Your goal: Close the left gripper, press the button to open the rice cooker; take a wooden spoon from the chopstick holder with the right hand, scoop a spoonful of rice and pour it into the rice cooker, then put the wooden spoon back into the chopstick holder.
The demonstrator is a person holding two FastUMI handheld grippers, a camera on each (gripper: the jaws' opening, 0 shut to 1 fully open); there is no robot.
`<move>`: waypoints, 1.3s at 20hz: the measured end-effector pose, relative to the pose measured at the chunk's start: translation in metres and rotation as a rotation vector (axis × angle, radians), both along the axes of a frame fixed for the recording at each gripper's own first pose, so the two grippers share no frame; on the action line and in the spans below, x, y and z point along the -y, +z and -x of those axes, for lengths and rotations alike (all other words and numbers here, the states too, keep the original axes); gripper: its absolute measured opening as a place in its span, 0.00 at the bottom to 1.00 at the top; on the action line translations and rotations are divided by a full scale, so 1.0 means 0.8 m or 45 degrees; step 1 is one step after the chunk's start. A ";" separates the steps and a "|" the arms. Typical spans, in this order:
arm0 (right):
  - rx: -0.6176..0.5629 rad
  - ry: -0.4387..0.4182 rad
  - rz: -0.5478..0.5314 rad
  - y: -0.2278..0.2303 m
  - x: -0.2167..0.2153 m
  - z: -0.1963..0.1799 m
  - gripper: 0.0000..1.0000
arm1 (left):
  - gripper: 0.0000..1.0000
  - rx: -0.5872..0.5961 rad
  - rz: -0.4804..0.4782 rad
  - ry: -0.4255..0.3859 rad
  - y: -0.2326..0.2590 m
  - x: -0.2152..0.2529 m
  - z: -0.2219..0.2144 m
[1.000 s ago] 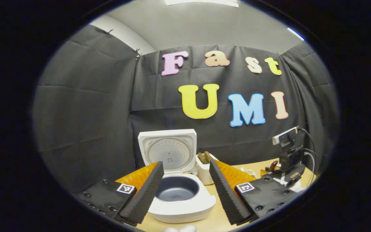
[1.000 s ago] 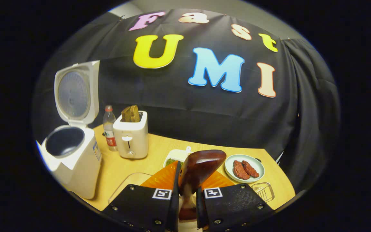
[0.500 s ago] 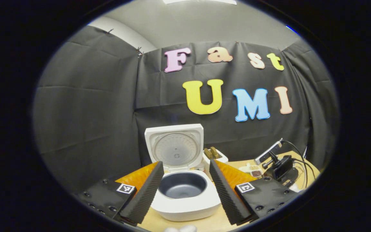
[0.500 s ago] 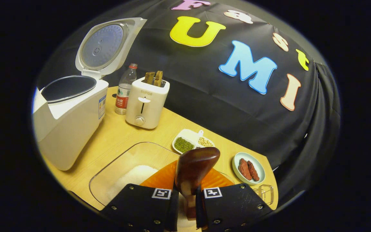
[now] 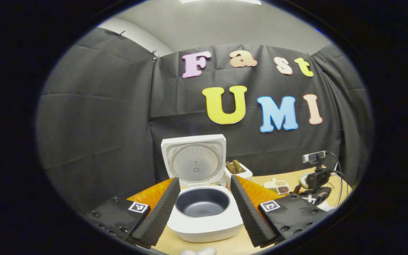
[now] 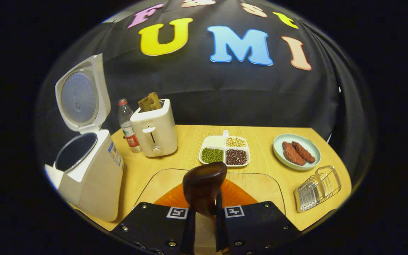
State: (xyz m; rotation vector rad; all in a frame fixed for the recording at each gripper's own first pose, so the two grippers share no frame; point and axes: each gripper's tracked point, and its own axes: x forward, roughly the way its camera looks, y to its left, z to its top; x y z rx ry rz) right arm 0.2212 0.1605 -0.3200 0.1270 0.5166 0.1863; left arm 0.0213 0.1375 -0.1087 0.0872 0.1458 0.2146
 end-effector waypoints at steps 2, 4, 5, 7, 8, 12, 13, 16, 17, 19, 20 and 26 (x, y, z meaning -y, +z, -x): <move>-0.033 -0.058 -0.137 0.004 0.001 -0.002 0.23 | 0.98 -0.001 0.004 0.001 0.000 -0.002 0.000; -0.058 -0.087 -0.246 0.004 0.000 -0.004 0.23 | 0.98 -0.004 0.004 0.003 0.000 -0.004 -0.002; -0.065 -0.108 -0.290 0.005 0.002 -0.005 0.23 | 0.98 -0.006 0.007 0.004 0.000 -0.005 -0.002; -0.077 -0.127 -0.362 0.005 0.006 -0.006 0.23 | 0.98 -0.011 0.009 0.005 -0.001 -0.006 -0.003; -0.085 -0.141 -0.397 0.005 0.007 -0.006 0.23 | 0.98 -0.011 0.010 0.004 0.001 -0.008 -0.003; -0.142 -0.228 -0.595 0.003 0.023 -0.008 0.23 | 0.98 -0.008 0.002 -0.002 0.003 -0.006 -0.006; -0.154 -0.248 -0.658 0.003 0.027 -0.008 0.23 | 0.98 -0.005 0.000 -0.002 0.005 -0.007 -0.007; -0.172 -0.315 -0.836 0.006 0.046 -0.007 0.23 | 0.98 -0.007 0.001 -0.007 0.006 -0.008 -0.011; -0.174 -0.331 -0.888 0.007 0.050 -0.006 0.23 | 0.98 -0.006 0.001 -0.008 0.007 -0.007 -0.012; -0.171 -0.357 -1.013 0.013 0.057 -0.006 0.23 | 0.98 -0.001 -0.004 -0.010 0.013 -0.006 -0.012; -0.159 -0.362 -1.078 0.021 0.058 -0.007 0.23 | 0.98 0.005 -0.010 -0.012 0.015 -0.006 -0.013; -0.105 -0.401 -1.309 0.056 0.077 -0.004 0.23 | 0.98 0.021 -0.022 -0.019 0.024 -0.003 -0.010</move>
